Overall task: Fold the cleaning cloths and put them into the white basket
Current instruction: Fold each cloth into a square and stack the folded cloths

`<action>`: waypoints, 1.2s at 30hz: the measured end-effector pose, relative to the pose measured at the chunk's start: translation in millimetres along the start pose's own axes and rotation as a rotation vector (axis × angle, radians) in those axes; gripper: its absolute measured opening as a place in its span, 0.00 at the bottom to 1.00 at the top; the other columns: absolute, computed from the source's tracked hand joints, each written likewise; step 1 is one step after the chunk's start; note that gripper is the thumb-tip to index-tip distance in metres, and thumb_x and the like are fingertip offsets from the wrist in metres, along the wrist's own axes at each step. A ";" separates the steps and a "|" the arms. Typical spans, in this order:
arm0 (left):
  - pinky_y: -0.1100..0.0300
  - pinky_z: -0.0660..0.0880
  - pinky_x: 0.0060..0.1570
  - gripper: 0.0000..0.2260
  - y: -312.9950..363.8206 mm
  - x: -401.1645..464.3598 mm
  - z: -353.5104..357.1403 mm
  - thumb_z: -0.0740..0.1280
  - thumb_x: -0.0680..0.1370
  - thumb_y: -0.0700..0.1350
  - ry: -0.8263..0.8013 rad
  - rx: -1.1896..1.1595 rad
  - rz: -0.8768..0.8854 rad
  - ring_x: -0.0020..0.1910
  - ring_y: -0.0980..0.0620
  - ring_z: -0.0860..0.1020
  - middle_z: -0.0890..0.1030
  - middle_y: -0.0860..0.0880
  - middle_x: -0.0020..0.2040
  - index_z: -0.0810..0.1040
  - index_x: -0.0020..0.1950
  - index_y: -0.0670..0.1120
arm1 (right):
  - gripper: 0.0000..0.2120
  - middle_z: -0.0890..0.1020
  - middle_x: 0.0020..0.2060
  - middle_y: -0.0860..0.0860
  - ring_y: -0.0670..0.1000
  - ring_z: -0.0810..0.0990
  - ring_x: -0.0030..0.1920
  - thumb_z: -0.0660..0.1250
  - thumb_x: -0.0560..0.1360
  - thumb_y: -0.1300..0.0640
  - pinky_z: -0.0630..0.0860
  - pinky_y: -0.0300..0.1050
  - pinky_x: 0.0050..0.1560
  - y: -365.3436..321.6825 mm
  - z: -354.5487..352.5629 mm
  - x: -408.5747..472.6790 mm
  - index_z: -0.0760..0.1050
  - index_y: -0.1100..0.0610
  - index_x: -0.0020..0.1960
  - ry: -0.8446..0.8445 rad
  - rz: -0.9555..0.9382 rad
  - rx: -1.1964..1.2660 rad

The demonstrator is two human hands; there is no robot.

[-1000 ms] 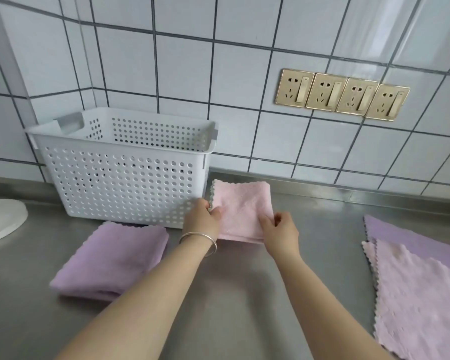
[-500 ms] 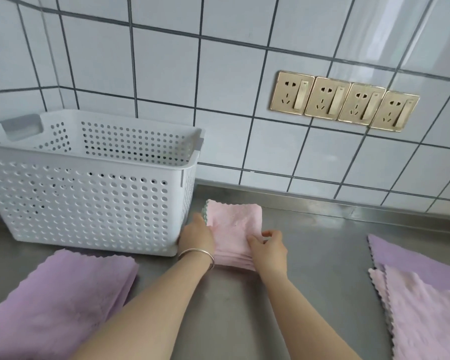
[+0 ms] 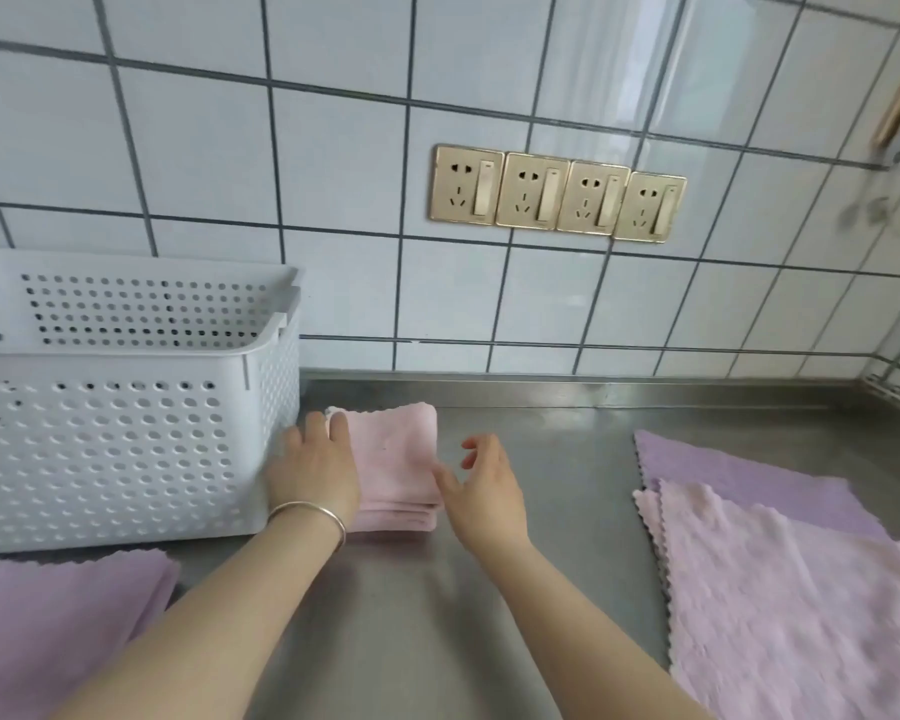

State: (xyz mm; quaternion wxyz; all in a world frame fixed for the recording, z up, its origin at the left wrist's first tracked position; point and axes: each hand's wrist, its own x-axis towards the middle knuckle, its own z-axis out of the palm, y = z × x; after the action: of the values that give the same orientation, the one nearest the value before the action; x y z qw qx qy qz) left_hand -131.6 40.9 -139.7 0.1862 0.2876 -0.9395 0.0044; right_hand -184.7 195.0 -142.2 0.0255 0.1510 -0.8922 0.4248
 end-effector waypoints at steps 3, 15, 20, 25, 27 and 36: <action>0.48 0.78 0.40 0.16 14.2 -10.1 -16.4 0.68 0.66 0.32 0.161 -0.006 0.262 0.50 0.38 0.77 0.80 0.38 0.51 0.79 0.53 0.38 | 0.17 0.72 0.52 0.46 0.49 0.74 0.54 0.63 0.75 0.49 0.71 0.43 0.51 26.9 -49.6 -28.2 0.68 0.52 0.62 -0.020 -0.146 -0.154; 0.56 0.68 0.58 0.17 190.4 -161.3 -41.4 0.62 0.75 0.51 -0.297 -0.145 1.095 0.62 0.47 0.72 0.77 0.49 0.60 0.74 0.62 0.50 | 0.24 0.74 0.61 0.42 0.47 0.75 0.58 0.59 0.72 0.39 0.67 0.36 0.46 173.8 -216.1 -174.5 0.71 0.50 0.65 -0.068 -0.114 -0.624; 0.53 0.68 0.56 0.14 219.2 -187.1 -38.1 0.62 0.73 0.45 -0.346 0.000 1.055 0.59 0.42 0.74 0.76 0.44 0.58 0.74 0.58 0.45 | 0.11 0.81 0.35 0.45 0.48 0.81 0.34 0.66 0.66 0.45 0.74 0.38 0.27 197.0 -216.8 -181.3 0.80 0.52 0.39 0.023 -0.173 -0.691; 0.52 0.68 0.54 0.13 232.9 -194.0 -34.5 0.59 0.73 0.37 -0.310 0.078 1.030 0.59 0.41 0.73 0.75 0.43 0.59 0.73 0.57 0.43 | 0.07 0.79 0.29 0.45 0.47 0.79 0.29 0.62 0.64 0.53 0.73 0.38 0.21 211.9 -222.8 -177.3 0.78 0.53 0.33 0.057 -0.222 -0.763; 0.53 0.68 0.53 0.14 235.5 -191.2 -28.1 0.59 0.74 0.36 -0.274 0.058 1.024 0.59 0.42 0.73 0.75 0.43 0.58 0.73 0.58 0.43 | 0.08 0.80 0.30 0.44 0.47 0.79 0.29 0.61 0.63 0.56 0.73 0.37 0.21 216.5 -226.8 -177.9 0.79 0.52 0.36 0.051 -0.226 -0.782; 0.55 0.73 0.41 0.07 241.4 -184.9 -21.0 0.60 0.77 0.45 -0.262 -0.375 0.828 0.48 0.44 0.79 0.81 0.47 0.48 0.78 0.48 0.49 | 0.07 0.80 0.32 0.46 0.50 0.80 0.33 0.71 0.64 0.49 0.69 0.41 0.26 200.7 -229.0 -168.1 0.80 0.53 0.38 0.061 -0.106 -0.751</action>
State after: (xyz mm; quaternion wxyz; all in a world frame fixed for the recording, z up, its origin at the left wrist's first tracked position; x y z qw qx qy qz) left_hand -113.7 344.4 -161.5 0.0975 -0.1516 -0.9753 -0.1276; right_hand -101.9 531.2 -175.9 0.1275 0.1643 -0.9756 0.0705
